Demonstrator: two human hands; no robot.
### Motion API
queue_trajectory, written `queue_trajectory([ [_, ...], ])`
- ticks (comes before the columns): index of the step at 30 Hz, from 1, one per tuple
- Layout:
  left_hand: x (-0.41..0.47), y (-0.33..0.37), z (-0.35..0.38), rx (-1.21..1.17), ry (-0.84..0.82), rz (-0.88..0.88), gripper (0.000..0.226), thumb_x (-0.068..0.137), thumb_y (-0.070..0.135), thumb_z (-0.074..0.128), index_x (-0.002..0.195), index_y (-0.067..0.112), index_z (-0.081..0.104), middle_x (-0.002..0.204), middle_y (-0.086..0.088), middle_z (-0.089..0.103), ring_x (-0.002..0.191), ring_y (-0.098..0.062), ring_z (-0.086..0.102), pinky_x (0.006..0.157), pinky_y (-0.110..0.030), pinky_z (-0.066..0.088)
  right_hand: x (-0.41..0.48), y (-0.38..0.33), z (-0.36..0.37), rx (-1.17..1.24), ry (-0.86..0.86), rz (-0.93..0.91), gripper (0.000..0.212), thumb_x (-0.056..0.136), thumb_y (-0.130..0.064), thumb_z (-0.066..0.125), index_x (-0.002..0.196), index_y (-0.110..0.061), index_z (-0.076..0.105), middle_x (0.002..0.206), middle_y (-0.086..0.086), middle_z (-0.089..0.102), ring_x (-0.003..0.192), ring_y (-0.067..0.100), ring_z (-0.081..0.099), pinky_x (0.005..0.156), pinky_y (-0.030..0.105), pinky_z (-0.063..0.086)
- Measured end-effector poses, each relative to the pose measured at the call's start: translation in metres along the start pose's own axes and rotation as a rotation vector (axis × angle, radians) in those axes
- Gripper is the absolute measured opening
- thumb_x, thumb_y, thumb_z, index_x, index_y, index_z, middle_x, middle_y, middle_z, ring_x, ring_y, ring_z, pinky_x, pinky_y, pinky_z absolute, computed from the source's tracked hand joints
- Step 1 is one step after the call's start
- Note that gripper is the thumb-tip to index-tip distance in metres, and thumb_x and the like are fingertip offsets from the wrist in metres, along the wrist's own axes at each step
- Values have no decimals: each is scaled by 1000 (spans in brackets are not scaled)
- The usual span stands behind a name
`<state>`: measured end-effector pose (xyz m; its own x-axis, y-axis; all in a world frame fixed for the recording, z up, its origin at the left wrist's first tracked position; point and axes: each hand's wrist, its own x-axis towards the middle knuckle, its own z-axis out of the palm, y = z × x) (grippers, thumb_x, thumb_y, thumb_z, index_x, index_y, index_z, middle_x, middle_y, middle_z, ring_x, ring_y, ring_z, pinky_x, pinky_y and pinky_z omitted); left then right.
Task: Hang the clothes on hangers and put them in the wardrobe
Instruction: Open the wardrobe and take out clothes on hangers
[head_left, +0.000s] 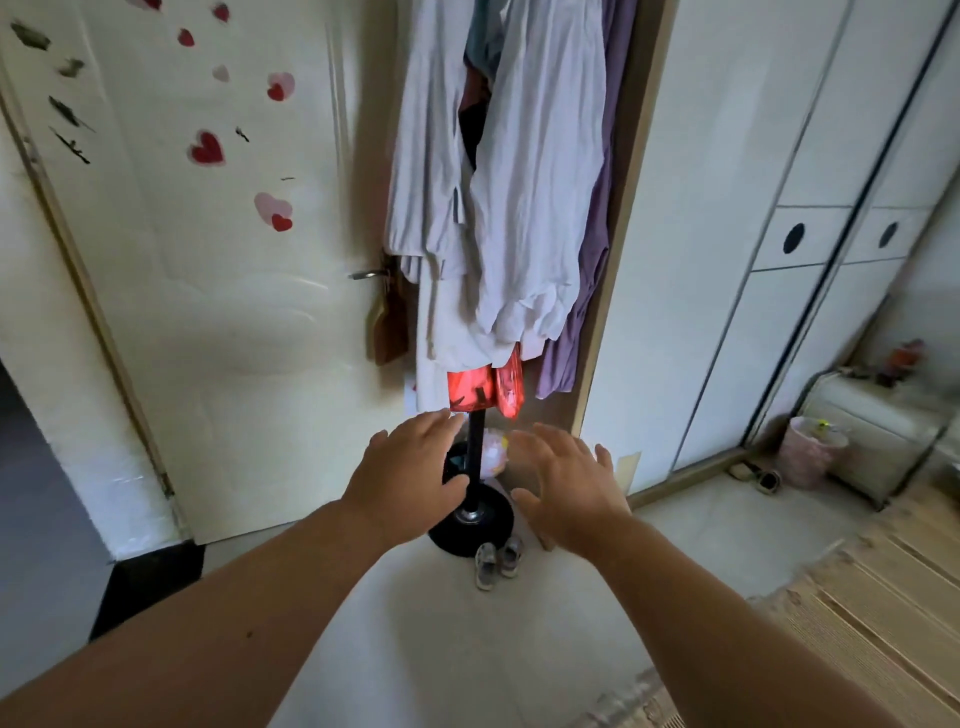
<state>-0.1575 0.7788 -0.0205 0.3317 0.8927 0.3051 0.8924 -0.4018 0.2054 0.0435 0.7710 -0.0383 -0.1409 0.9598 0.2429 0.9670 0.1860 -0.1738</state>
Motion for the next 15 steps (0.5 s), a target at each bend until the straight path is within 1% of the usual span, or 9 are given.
queue_trajectory([
  [3, 46, -6, 24, -41, -16, 62, 66, 88, 40, 50, 147, 24, 27, 154, 5, 27, 140, -13, 26, 109, -38, 26, 34, 23, 14, 6, 16, 53, 66, 86, -44, 54, 143, -37, 23, 152, -7, 25, 139, 19, 26, 114, 51, 12],
  [6, 102, -9, 46, -63, -17, 143, 65, 86, 39, 53, 145, 25, 29, 150, 5, 33, 135, -15, 32, 107, -38, 30, 74, 53, 29, -25, 10, 111, 66, 86, -45, 54, 143, -38, 22, 153, -7, 23, 140, 18, 24, 114, 53, 10],
  [10, 185, -4, 68, -71, -68, 211, 68, 85, 39, 53, 146, 23, 29, 152, 3, 30, 139, -16, 29, 110, -40, 29, 136, 105, 31, -113, 39, 171, 67, 86, -47, 53, 144, -37, 21, 155, -5, 20, 141, 21, 24, 113, 54, 11],
  [13, 242, 3, 75, -75, -41, 298, 64, 82, 38, 55, 141, 22, 35, 144, 2, 40, 131, -18, 38, 103, -40, 37, 177, 139, 23, -170, 62, 211, 66, 87, -49, 51, 143, -36, 20, 155, -4, 19, 140, 22, 24, 113, 54, 12],
  [15, 277, 10, 80, -98, -15, 333, 64, 82, 37, 58, 140, 19, 38, 141, -1, 44, 128, -22, 42, 101, -39, 38, 200, 157, 20, -174, 95, 247, 66, 87, -51, 51, 143, -36, 21, 155, -3, 19, 141, 23, 24, 113, 54, 12],
])
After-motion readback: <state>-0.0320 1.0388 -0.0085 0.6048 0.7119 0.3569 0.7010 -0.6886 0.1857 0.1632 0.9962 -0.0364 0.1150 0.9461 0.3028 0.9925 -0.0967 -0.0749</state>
